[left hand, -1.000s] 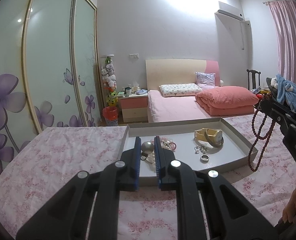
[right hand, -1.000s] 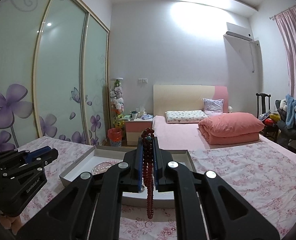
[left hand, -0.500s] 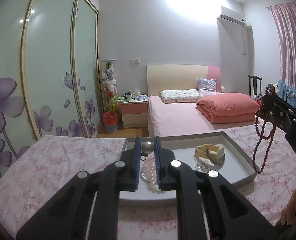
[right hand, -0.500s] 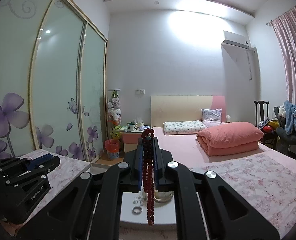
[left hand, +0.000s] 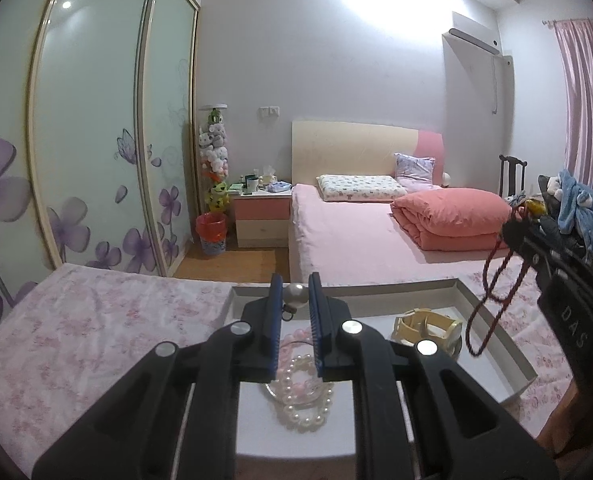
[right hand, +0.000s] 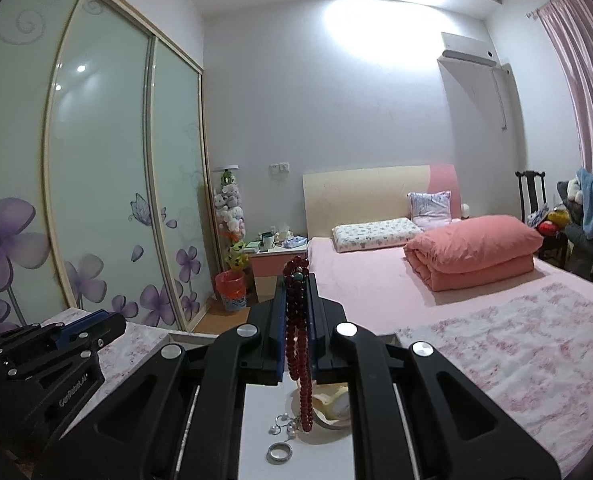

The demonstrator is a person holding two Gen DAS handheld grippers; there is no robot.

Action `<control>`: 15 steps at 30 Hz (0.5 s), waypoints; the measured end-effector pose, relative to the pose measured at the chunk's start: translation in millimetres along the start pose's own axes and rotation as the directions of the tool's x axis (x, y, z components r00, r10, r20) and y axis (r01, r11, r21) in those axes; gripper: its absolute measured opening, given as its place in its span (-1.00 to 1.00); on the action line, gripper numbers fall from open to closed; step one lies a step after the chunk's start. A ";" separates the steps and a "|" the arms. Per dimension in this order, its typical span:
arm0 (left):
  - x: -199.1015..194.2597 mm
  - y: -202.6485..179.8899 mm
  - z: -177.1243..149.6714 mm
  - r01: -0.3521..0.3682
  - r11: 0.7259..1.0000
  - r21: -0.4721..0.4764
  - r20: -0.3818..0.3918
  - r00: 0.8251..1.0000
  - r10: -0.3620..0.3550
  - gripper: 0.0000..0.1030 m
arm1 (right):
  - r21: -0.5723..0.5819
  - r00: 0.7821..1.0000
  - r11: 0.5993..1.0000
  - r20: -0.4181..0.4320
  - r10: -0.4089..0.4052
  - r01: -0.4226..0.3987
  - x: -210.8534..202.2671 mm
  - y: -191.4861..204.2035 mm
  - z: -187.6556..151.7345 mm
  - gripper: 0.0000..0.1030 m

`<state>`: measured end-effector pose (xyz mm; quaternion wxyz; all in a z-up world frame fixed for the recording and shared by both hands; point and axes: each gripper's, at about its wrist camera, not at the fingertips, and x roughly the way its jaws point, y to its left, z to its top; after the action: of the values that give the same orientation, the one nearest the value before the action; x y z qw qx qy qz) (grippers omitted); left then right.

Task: Organize jewelry
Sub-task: 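Carry pearl to tray with left tool while right tool carries red beads, then open both tools to drop the pearl earring and red beads into the tray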

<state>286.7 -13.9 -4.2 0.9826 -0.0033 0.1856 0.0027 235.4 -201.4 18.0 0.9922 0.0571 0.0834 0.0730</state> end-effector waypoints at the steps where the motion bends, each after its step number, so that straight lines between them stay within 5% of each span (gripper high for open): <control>1: 3.9 0.6 -2.9 0.001 1.000 -0.006 -0.003 1.000 -0.001 -0.73 | -0.003 1.000 1.000 -0.011 0.000 0.000 3.3 0.0 -1.8 -0.82; 15: 33.6 1.6 -26.9 0.046 0.999 -0.010 -0.099 0.994 -0.046 -0.73 | 0.026 0.987 0.999 -0.157 0.045 -0.042 33.6 -1.6 -18.9 -0.82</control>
<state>308.2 -12.4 -41.5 0.9720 -0.0116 0.2341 -0.0194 265.1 -195.8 -6.0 0.9800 0.0641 0.1611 0.0980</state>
